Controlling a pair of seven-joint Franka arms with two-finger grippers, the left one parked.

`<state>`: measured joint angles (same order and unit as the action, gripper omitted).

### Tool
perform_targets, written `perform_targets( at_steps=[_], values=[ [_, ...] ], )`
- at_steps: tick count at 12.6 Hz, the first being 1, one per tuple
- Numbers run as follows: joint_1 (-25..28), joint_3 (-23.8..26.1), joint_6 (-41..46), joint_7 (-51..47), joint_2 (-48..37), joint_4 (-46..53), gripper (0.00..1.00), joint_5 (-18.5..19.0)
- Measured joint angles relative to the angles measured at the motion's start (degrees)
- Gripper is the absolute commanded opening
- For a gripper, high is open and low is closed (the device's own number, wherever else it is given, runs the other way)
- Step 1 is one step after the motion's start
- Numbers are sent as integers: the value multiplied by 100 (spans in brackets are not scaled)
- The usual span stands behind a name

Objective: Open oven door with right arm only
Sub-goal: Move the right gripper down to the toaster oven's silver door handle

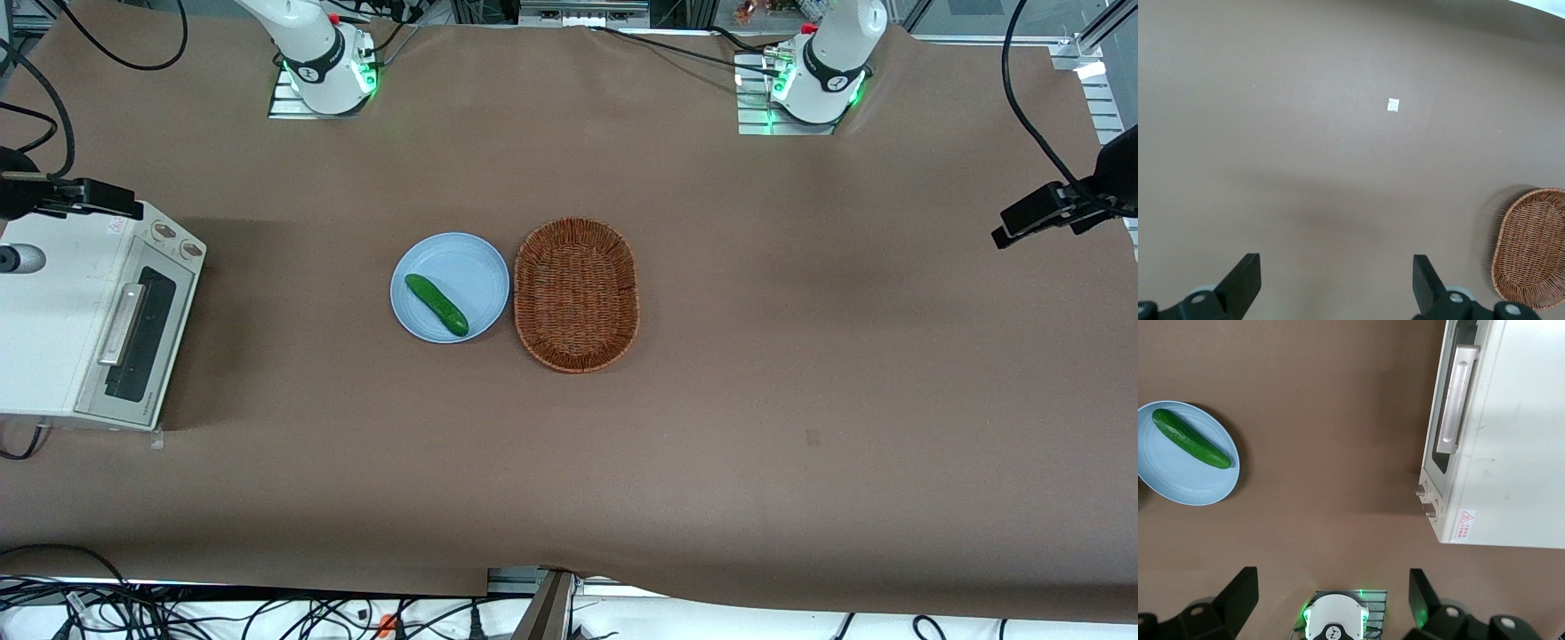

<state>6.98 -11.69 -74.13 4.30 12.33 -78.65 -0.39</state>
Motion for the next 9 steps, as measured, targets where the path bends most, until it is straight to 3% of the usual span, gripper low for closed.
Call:
perform_targets(
  at_steps=[2,4,9],
  values=[
    [1,10,-2,0,130,-7,97,0],
    [3,18,-11,1,277,-9,87,0],
    [95,35,-63,107,540,-9,30,-2]
  ],
)
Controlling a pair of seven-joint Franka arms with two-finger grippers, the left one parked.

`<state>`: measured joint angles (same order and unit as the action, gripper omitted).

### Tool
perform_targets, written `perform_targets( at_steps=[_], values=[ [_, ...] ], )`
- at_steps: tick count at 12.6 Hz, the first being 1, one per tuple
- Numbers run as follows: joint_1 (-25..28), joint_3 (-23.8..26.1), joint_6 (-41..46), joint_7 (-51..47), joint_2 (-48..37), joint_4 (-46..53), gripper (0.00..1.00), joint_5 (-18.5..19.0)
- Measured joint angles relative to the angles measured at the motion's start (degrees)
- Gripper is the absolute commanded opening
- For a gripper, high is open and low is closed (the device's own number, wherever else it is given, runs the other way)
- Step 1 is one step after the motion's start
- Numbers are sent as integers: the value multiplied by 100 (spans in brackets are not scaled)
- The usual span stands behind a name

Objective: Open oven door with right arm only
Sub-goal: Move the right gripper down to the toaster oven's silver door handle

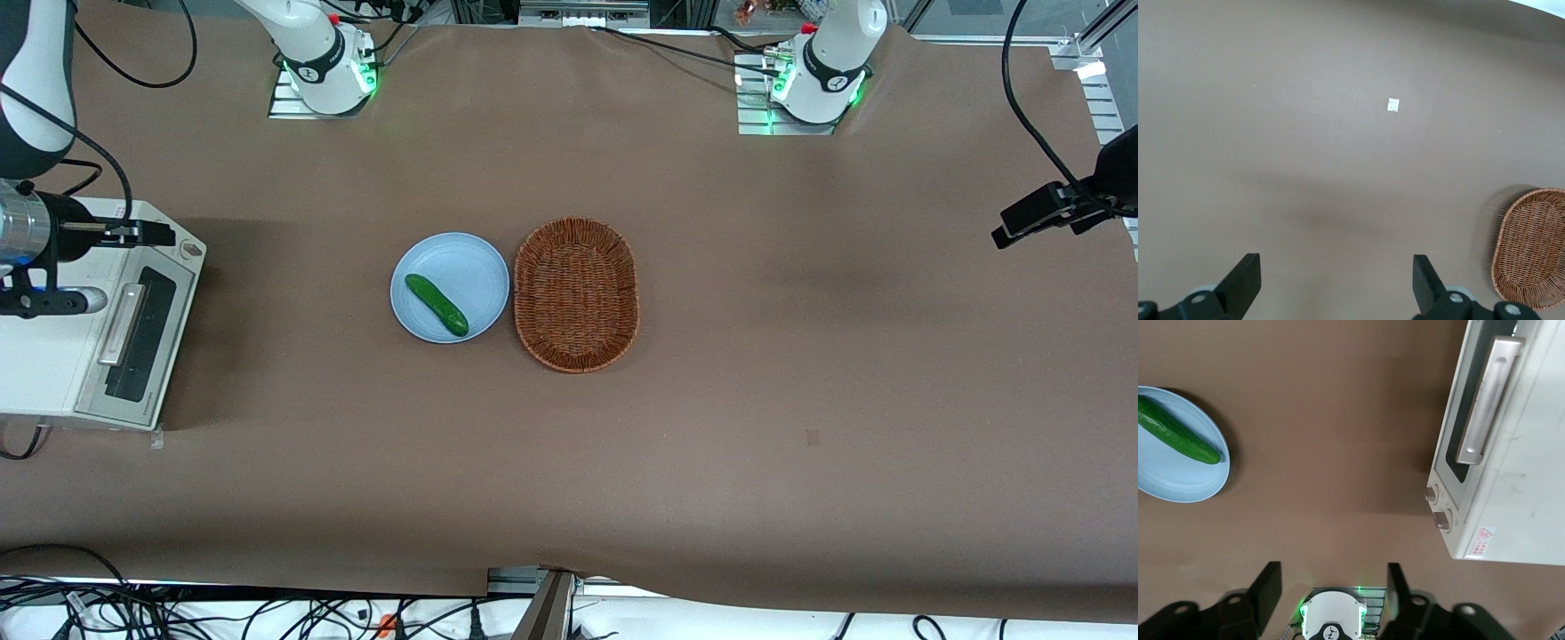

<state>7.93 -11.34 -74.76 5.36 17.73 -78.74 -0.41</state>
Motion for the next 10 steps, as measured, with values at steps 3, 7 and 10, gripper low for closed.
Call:
perform_targets(
  at_steps=[3,7,10],
  values=[
    [57,3,0,383,41,0,8,0],
    [60,2,-127,602,234,-11,0,178],
    [60,2,-447,942,527,-32,0,490]
  ],
)
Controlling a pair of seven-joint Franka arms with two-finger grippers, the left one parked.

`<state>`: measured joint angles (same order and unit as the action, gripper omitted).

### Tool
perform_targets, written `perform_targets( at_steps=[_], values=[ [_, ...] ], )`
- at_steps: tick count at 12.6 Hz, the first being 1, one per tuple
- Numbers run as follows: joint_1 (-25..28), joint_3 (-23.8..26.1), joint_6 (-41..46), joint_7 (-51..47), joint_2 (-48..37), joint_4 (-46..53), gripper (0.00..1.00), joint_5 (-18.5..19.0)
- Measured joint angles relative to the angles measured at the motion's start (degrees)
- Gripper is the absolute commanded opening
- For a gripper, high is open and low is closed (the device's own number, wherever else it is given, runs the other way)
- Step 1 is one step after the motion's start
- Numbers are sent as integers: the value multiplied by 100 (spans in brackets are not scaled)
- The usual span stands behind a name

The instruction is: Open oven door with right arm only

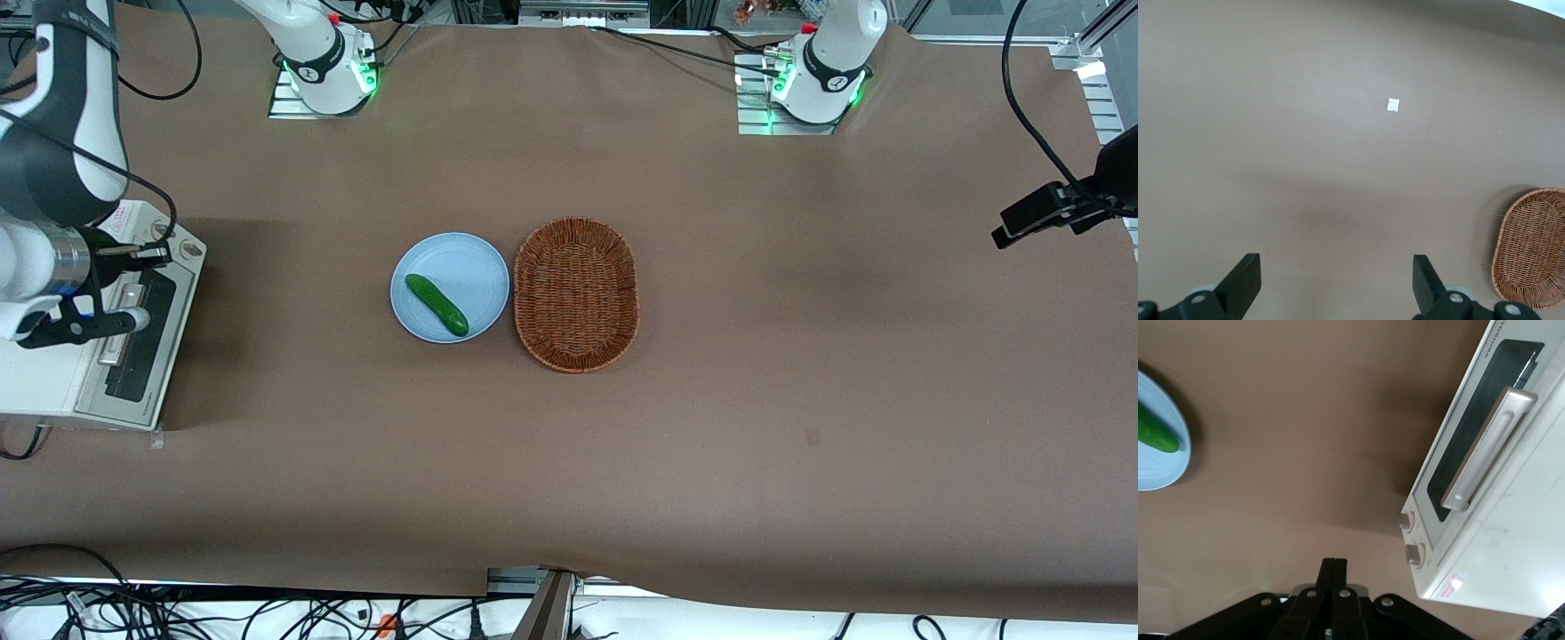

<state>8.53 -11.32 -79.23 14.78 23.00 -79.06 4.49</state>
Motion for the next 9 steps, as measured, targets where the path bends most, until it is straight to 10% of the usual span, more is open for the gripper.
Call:
perform_targets(
  at_steps=[9],
  values=[
    [-265,-94,-1213,972,355,-704,0,982]
  ],
)
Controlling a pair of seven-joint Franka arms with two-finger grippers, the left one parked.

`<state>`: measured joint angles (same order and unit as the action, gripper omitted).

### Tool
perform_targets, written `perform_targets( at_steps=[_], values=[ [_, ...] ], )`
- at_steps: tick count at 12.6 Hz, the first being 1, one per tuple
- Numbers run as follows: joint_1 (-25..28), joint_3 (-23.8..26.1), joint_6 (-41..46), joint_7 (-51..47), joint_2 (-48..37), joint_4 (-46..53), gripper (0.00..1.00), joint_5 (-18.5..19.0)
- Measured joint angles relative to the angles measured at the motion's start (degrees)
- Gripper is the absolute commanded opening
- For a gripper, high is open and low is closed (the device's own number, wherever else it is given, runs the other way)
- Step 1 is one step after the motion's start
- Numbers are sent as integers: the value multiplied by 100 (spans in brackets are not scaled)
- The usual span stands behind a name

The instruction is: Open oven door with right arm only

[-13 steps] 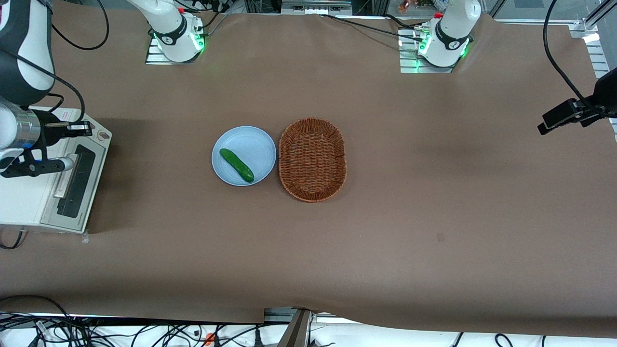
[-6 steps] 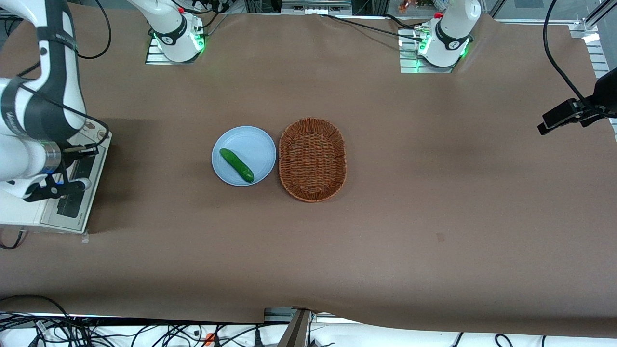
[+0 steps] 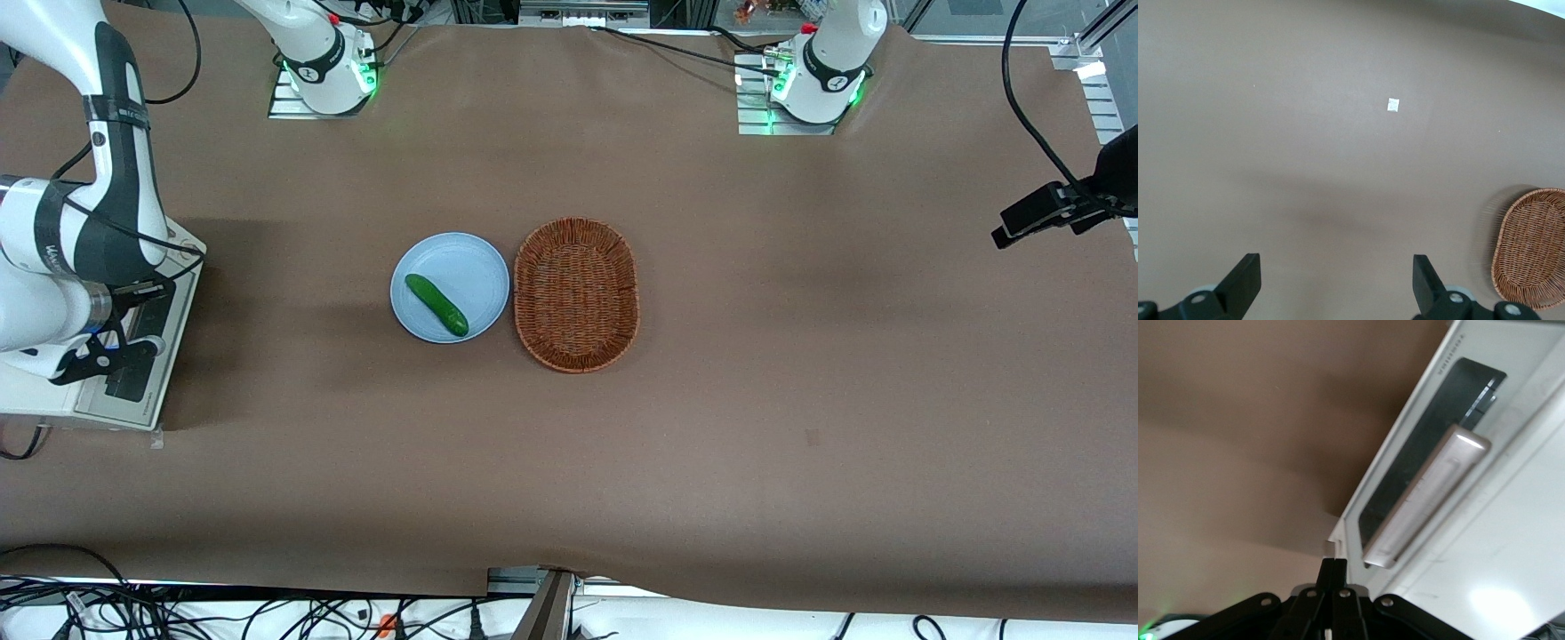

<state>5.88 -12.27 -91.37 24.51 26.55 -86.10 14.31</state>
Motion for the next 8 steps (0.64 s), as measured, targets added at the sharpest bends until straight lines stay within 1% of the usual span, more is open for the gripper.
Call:
perform_targets(
  at_steps=[2,4,5,8],
  values=[
    [-2,3,-132,112,7,-105,0,280],
    [2,7,-346,184,25,-256,0,711],
    [3,8,-449,213,33,-323,0,865],
    [12,10,-687,281,89,-377,0,1074]
  ],
)
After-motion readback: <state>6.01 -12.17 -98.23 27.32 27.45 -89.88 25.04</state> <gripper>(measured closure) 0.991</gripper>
